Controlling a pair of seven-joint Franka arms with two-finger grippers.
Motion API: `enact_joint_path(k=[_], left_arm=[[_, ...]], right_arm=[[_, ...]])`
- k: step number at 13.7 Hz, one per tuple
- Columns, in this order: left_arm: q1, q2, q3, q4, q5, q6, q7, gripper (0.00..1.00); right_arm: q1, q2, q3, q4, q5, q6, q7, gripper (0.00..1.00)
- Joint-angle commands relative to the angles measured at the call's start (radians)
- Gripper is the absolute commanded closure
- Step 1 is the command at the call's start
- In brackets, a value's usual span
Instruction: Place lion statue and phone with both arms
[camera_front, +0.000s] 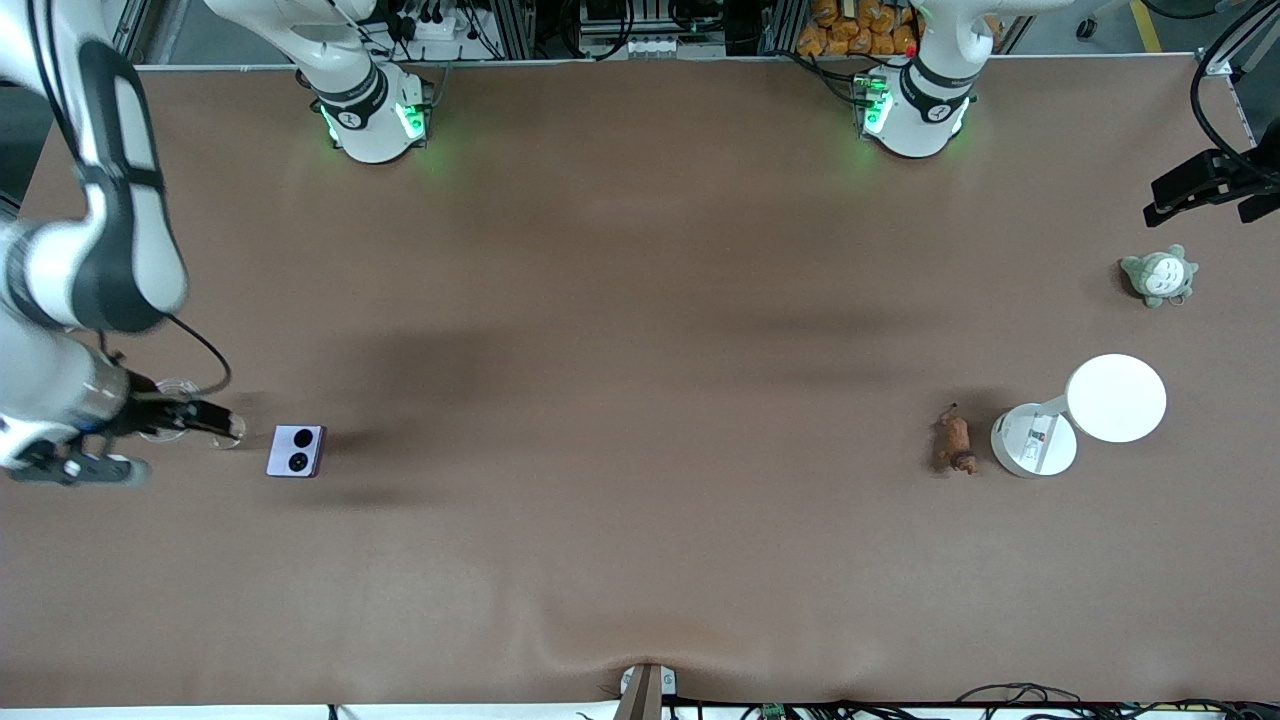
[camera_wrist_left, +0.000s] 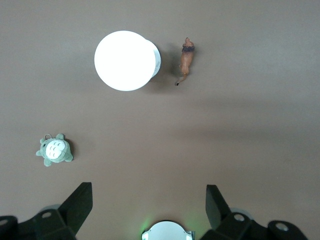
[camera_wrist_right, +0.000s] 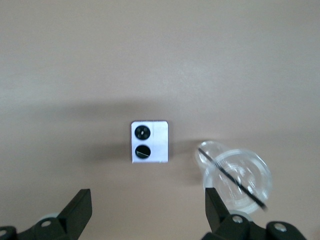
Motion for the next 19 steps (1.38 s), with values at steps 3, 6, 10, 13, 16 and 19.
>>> enact_joint_path(k=[3, 6, 10, 13, 16, 19], left_arm=[[0.005, 0.007, 0.001, 0.016, -0.003, -0.003, 0.003, 0.0], [0.006, 0.007, 0.003, 0.018, -0.003, -0.003, 0.003, 0.0], [0.005, 0.007, 0.001, 0.018, -0.005, -0.003, 0.003, 0.0], [0.005, 0.007, 0.001, 0.018, -0.005, -0.003, 0.003, 0.0], [0.006, 0.008, 0.003, 0.016, -0.006, -0.003, 0.003, 0.0], [0.006, 0.017, 0.003, 0.018, -0.006, -0.003, 0.003, 0.0]], right_arm=[[-0.012, -0.171, 0.012, -0.043, 0.003, -0.118, -0.009, 0.0], [-0.038, -0.271, 0.021, -0.039, 0.003, -0.233, -0.008, 0.0], [-0.15, -0.343, 0.121, -0.022, 0.083, -0.376, 0.046, 0.0], [-0.148, -0.343, 0.118, 0.038, 0.081, -0.462, 0.046, 0.0], [-0.133, -0.342, 0.113, 0.049, 0.068, -0.471, 0.044, 0.0], [-0.127, -0.34, 0.118, 0.049, 0.069, -0.463, 0.044, 0.0]])
